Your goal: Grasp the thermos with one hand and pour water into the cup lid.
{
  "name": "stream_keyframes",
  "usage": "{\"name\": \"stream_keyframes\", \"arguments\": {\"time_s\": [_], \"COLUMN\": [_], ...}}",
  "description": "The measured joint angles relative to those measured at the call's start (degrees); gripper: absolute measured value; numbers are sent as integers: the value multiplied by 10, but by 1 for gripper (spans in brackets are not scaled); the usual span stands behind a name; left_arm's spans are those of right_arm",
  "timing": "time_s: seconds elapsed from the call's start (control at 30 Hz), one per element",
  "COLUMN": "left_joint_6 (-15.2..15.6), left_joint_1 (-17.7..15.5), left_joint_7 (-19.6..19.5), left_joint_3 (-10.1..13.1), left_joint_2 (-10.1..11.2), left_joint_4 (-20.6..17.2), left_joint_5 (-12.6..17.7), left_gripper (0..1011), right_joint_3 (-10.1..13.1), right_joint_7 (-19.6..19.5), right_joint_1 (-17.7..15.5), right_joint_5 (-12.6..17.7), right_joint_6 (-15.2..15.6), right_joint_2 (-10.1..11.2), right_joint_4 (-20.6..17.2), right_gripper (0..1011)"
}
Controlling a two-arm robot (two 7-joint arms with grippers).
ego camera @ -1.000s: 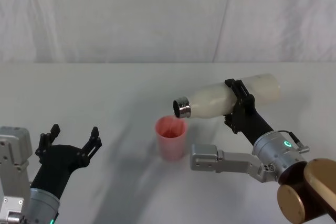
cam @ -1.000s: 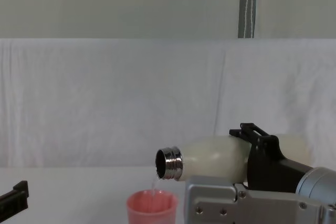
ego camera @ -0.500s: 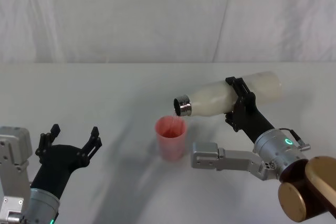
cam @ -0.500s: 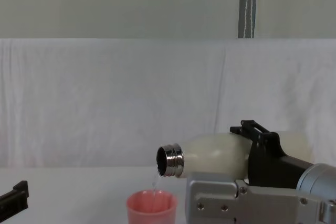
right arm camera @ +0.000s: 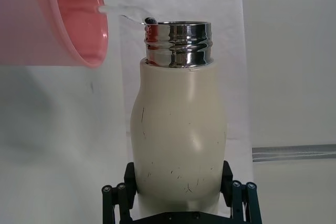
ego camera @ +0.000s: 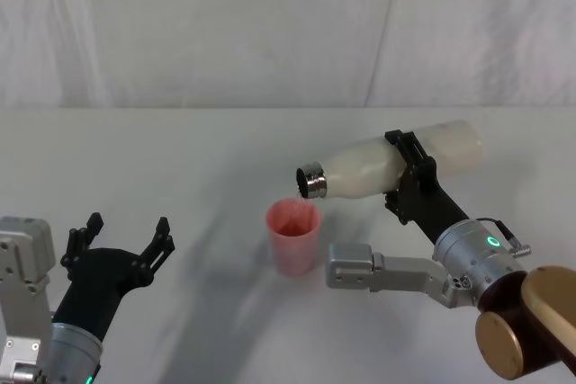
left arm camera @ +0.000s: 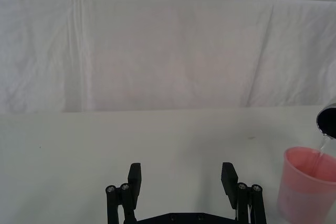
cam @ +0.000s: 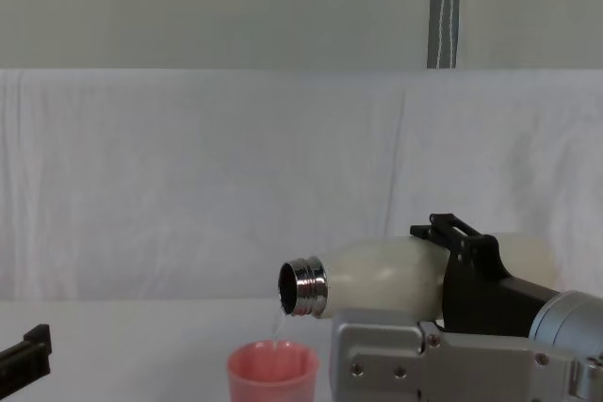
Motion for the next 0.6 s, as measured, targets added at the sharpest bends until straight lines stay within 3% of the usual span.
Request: {"name": "stream_keyframes", "arguments": {"time_s": [0.6], "left_joint_6": [0], "left_joint_1": [0], "left_joint_7": [0], "left_joint_3": [0], "left_joint_2": [0], "left_joint_4": [0], "left_joint_5": [0], "left_gripper": [1001], "right_joint_3": [-2], "right_joint_7": [-5], "right_joint_1": [3], "right_joint_5": [-4], "right_joint_6": [-1], "right_joint_2": [0], "right_joint_4": [0], "right_gripper": [951]}}
